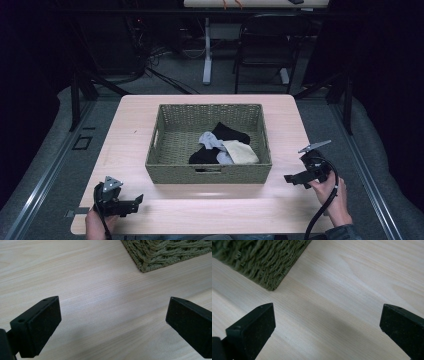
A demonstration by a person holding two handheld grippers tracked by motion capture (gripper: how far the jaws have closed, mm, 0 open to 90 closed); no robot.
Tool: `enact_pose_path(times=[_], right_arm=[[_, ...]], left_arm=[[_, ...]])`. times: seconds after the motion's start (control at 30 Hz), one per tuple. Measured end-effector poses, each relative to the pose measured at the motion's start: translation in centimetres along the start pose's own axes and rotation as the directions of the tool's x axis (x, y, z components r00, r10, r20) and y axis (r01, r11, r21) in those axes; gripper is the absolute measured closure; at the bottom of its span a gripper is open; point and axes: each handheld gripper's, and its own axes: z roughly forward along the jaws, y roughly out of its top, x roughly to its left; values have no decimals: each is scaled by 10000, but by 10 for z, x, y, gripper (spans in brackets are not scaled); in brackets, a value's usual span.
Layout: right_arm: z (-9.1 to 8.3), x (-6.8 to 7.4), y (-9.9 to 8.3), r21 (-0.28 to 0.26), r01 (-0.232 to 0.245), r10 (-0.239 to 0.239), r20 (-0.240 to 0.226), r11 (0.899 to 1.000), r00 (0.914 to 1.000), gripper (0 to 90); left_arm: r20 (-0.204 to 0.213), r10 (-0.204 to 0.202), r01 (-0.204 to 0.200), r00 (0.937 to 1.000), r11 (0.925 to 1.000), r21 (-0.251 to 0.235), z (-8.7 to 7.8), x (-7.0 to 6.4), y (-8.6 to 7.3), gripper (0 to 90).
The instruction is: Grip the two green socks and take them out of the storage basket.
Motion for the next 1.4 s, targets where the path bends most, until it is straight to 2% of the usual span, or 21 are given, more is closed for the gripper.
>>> enact_pose_path(times=[0.27, 0.43, 0.6, 0.7, 0.73, 0.8, 0.83, 0.97, 1.0, 1.1, 1.4], right_arm=[[-18, -7, 9, -115, -2, 1, -121, 9999, 9999, 0], [-26, -6, 17, -232, 72, -78, -251, 9997, 9997, 0], [-37, 0, 35, -161, 404, -411, -421, 9991, 9983, 0], [-41, 1, 40, -121, 517, -521, -362, 9986, 9980, 0], [-45, 2, 46, -233, 544, -556, -553, 9982, 9969, 0], [-48, 4, 52, -223, 657, -666, -450, 9976, 9968, 0], [-50, 6, 54, -203, 671, -681, -559, 9975, 9961, 0], [-55, 10, 64, -261, 896, -908, -522, 9956, 9945, 0], [-58, 12, 70, -305, 978, -997, -696, 9947, 9926, 0], [-61, 15, 77, -344, 1097, -1116, -602, 9934, 9919, 0], [-64, 31, 109, -260, 1627, -1643, -807, 9863, 9831, 0]], left_arm=[[-13, -50, 50, 10000, 10000, -32, 0, 1, 0, 0], [-16, -42, 42, 10000, 10000, 17, 0, 1, 0, 0], [8, -14, 14, 10000, 10000, 44, 1, 1, 1, 0], [6, -17, 17, 10000, 10000, 40, 1, 1, 1, 0], [5, -32, 32, 10000, 10000, 32, 1, 1, 0, 0], [2, -41, 41, 10000, 10000, 22, 1, 1, 0, 0], [3, -31, 31, 10000, 10000, 24, 1, 1, 0, 0], [10, -21, 21, 10000, 10000, 33, 1, 1, 0, 0], [11, -29, 29, 10000, 10000, 34, 1, 1, 0, 0], [14, -17, 17, 10000, 10000, 54, 1, 1, 0, 0], [28, 3, -3, 10000, 10000, 47, 1, 1, 0, 0]])
